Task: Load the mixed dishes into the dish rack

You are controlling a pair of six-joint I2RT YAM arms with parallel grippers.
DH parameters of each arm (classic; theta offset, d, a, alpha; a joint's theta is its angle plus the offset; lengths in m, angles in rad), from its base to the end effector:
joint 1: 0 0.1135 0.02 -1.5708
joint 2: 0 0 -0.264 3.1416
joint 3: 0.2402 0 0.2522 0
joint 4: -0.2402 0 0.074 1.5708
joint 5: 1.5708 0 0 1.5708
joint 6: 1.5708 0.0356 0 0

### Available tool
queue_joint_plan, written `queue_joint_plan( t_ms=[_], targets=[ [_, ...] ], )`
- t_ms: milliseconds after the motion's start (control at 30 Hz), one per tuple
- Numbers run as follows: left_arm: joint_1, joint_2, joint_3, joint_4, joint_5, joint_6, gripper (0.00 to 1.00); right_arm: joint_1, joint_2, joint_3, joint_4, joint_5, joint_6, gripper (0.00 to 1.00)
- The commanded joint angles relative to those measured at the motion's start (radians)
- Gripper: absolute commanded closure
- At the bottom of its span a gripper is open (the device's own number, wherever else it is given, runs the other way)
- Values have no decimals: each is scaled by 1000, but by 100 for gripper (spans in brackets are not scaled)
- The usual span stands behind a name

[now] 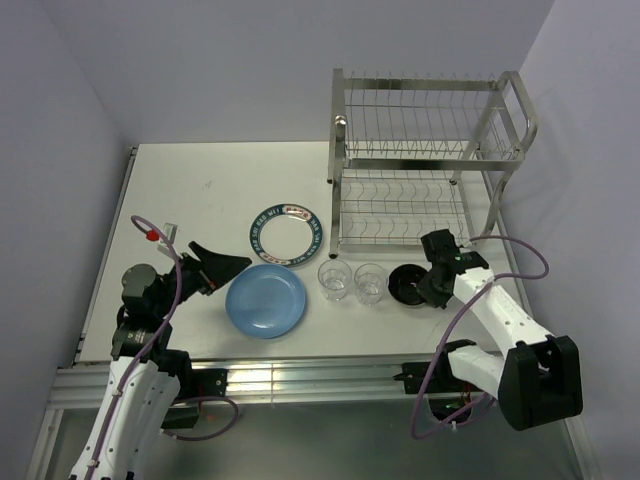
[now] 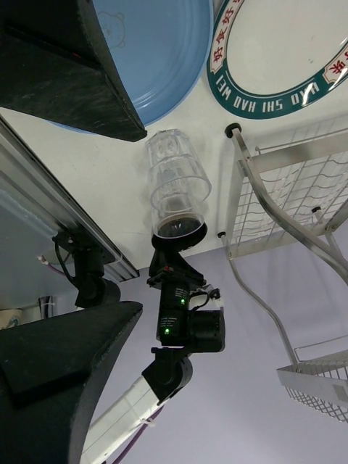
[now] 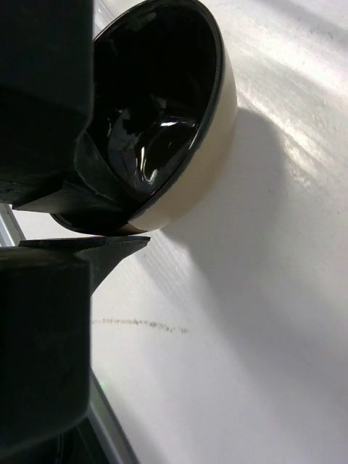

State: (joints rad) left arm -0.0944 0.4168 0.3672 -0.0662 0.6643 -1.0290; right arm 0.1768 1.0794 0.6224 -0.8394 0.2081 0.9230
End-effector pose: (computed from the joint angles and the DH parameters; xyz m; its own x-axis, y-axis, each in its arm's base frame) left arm 0.1249 -0.0339 0.2564 -0.6452 -0.6165 -0.4512 0.2541 0.3838 -0.8878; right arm 0.1698 0.0229 0.1873 -0.6651 0.6737 -0.3221 0.6850 0.7221 0.0961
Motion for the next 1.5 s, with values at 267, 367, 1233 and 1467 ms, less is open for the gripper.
queue_joint_plan(
  t_ms=[267,367,1233,1467],
  targets=[
    [-16,25,24,55,-17,23,1,104,-102,189,-288,325,132,100],
    [-21,30,19,57,-23,23,1,150,-99,293,-343,422,152,100],
    [-34,39,-31,86,-52,67,1,224,-161,129,408,643,-282,100],
    [-45,30,-37,69,-65,95,1,224,-138,-10,788,659,-401,100]
  ],
)
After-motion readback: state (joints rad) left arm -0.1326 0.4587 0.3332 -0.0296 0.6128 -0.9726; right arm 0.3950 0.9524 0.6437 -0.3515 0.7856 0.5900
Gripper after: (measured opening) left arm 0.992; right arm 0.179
